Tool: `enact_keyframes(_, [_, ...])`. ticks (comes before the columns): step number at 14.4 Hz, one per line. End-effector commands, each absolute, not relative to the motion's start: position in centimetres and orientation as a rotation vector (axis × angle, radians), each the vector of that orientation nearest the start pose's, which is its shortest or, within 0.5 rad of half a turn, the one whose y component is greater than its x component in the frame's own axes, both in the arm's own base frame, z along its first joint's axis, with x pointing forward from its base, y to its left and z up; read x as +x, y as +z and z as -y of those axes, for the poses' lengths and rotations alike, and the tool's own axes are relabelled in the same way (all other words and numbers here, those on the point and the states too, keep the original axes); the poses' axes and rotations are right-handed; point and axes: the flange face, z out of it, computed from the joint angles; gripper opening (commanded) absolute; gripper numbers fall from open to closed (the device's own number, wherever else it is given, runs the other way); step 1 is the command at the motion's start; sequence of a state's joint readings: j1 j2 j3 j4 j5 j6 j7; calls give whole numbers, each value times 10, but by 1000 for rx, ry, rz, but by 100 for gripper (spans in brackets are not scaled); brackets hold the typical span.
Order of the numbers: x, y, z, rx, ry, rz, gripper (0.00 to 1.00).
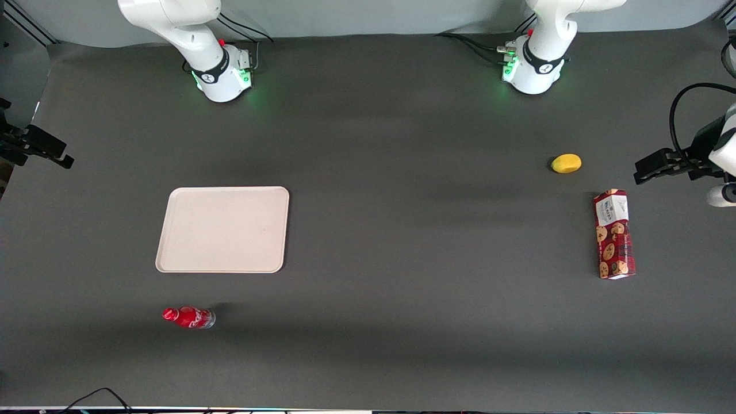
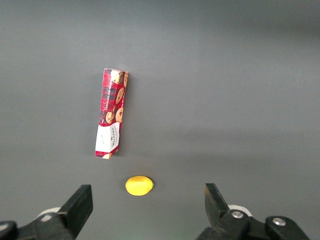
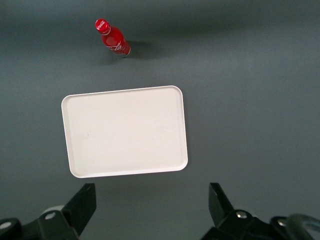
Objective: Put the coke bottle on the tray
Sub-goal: 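Move the right gripper from rest toward the red Coca-Cola bottle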
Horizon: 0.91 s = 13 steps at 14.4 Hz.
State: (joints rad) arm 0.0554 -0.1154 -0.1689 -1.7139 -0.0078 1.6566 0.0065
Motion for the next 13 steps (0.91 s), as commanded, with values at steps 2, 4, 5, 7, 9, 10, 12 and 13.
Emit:
enact_keyframes(2, [522, 625, 66, -3143, -84, -214, 100])
enact_keyframes(4, [523, 624, 71, -3132, -79, -236, 100])
enact_keyframes(5, [522, 624, 72, -3132, -79, -236, 100])
enact_keyframes(7, [522, 624, 72, -3142, -79, -224, 100])
enact_keyframes(9, [522, 623, 70, -3144, -77, -221, 100])
enact_keyframes(10, [522, 623, 70, -3145, -77, -219, 100])
enact_keyframes(12, [522, 623, 69, -3145, -77, -216, 100])
enact_keyframes(13, [522, 623, 69, -3145, -77, -216, 100])
